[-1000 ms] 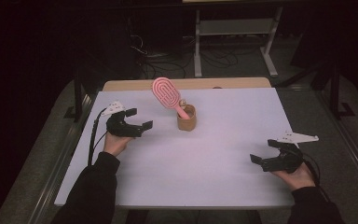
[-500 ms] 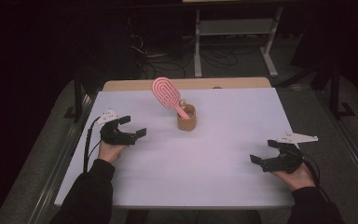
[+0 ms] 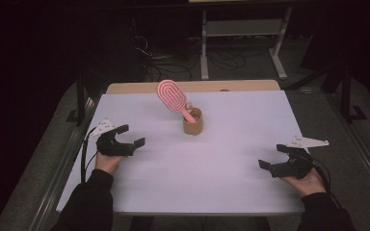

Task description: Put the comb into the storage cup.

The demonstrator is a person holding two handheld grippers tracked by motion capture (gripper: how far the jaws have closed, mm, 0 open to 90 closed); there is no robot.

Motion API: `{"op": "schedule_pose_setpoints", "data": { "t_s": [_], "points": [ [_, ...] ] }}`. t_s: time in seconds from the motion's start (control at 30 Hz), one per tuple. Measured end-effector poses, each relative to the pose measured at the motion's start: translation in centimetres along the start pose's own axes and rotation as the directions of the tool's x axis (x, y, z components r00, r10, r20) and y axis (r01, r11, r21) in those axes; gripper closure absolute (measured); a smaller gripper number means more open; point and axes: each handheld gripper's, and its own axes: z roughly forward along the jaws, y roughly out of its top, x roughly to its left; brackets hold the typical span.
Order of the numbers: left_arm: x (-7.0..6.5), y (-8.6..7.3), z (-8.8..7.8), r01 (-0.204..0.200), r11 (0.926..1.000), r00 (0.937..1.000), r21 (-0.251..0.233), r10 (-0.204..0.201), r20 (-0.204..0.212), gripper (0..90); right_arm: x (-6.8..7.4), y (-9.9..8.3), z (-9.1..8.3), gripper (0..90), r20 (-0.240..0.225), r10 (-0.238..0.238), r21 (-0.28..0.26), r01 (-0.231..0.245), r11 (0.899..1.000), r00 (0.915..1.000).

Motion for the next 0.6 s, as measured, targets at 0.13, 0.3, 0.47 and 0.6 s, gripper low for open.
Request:
{"op": "schedule_pose_setpoints", "data": {
  "t_s": [0.13, 0.3, 0.47, 0.6],
  "points": [
    [0.1, -0.6, -0.9, 0.015, 0.9997, 0.9999, -0.017, -0.015, 0.001, 0.0, 0.0, 0.0, 0.0, 0.0, 0.0, -0.003, 0.001, 0.003, 1.0, 1.0],
    [0.1, -1.3, -1.9, 0.014, 0.9994, 0.9998, -0.031, -0.014, -0.014, 0.0, 0.0, 0.0, 0.0, 0.0, -0.001, -0.001, 0.001, 0.001, 1.0, 1.0],
    [-0.4, -2.2, -2.8, 0.018, 0.9993, 0.9992, -0.034, -0.019, -0.034, 0.0, 0.0, 0.0, -0.1, 0.0, -0.001, -0.002, -0.004, 0.002, 1.0, 1.0],
    [-0.5, -2.7, -3.3, -0.01, 0.9999, 0.9991, -0.003, 0.01, -0.042, 0.0, 0.1, 0.0, -0.1, 0.0, -0.003, 0.002, -0.006, -0.002, 1.0, 1.0]
  ]
}}
